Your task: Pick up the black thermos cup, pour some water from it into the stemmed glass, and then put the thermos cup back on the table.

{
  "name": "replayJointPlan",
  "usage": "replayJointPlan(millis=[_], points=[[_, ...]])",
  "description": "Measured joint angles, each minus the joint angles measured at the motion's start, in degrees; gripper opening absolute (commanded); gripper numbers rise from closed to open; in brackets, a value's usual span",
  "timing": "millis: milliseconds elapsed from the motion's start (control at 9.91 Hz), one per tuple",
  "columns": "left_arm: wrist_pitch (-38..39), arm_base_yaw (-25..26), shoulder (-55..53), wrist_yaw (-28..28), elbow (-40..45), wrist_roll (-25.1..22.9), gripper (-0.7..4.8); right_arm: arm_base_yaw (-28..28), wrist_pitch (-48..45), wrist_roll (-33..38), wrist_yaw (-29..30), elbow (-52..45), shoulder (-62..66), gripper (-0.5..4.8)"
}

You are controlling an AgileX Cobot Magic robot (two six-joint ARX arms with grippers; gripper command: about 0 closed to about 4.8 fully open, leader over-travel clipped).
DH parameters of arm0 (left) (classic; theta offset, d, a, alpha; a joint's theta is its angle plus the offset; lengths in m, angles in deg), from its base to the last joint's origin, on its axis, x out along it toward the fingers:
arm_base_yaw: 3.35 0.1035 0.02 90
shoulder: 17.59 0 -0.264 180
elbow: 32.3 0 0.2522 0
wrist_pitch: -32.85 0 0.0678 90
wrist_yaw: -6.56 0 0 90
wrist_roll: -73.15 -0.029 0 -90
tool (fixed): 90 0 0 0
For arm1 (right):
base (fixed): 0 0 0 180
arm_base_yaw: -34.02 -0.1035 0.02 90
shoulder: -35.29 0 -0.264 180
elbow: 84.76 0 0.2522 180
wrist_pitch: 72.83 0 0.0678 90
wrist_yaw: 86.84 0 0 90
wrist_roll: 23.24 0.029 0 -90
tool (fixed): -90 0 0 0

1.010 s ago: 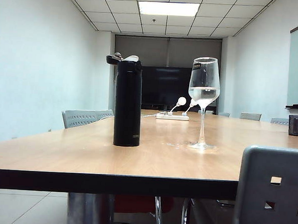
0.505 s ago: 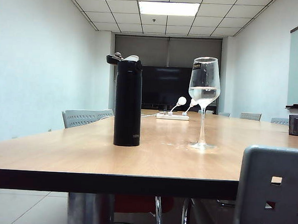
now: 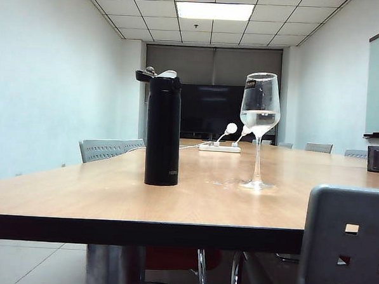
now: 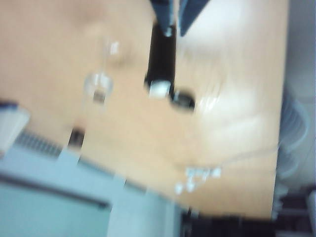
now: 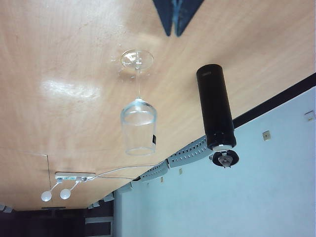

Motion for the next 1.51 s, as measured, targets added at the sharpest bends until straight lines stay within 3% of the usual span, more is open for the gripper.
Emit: replayJointPlan(millis=[101, 202, 303, 505, 606, 808, 1312, 1413, 1514], points=[[12.5, 0.0, 5.4, -2.0, 2.5, 0.2, -0.06, 0.0, -2.7, 0.1, 0.0, -4.0, 0.0, -0.07], [14.1, 0.0, 7.1, -2.3, 4.4, 0.5, -0.06, 0.0, -3.3, 0.2, 0.0, -5.2, 0.0, -0.07], [5.3, 0.0, 16.3, -3.5, 19.4, 3.5, -0.06, 0.0, -8.8, 2.0, -0.7, -11.1, 0.0, -0.07], [-9.7, 0.0, 16.8, -5.0, 33.8, 8.0, -0.06, 0.0, -12.6, 2.2, -2.3, -15.1, 0.0, -0.07], [-37.0, 0.0, 5.8, -5.2, 56.7, 13.7, -0.06, 0.0, -14.8, 4.3, -4.2, -21.0, 0.0, -0.07], [-42.4, 0.0, 5.4, -5.2, 59.8, 14.0, -0.04, 0.0, -14.8, 4.5, -4.2, -22.9, 0.0, -0.07], [-41.5, 0.0, 5.5, -5.2, 61.2, 15.4, -0.05, 0.0, -13.5, 4.5, -0.9, -23.2, 0.0, -0.07], [-38.0, 0.2, 11.3, -5.2, 61.4, 15.4, -0.05, 0.0, -13.0, 4.5, -7.9, -23.2, -0.1, -0.07], [-38.0, 0.3, 13.2, -5.2, 61.4, 15.4, -0.05, 0.0, -12.9, 4.5, -9.6, -23.2, 0.0, -0.07]])
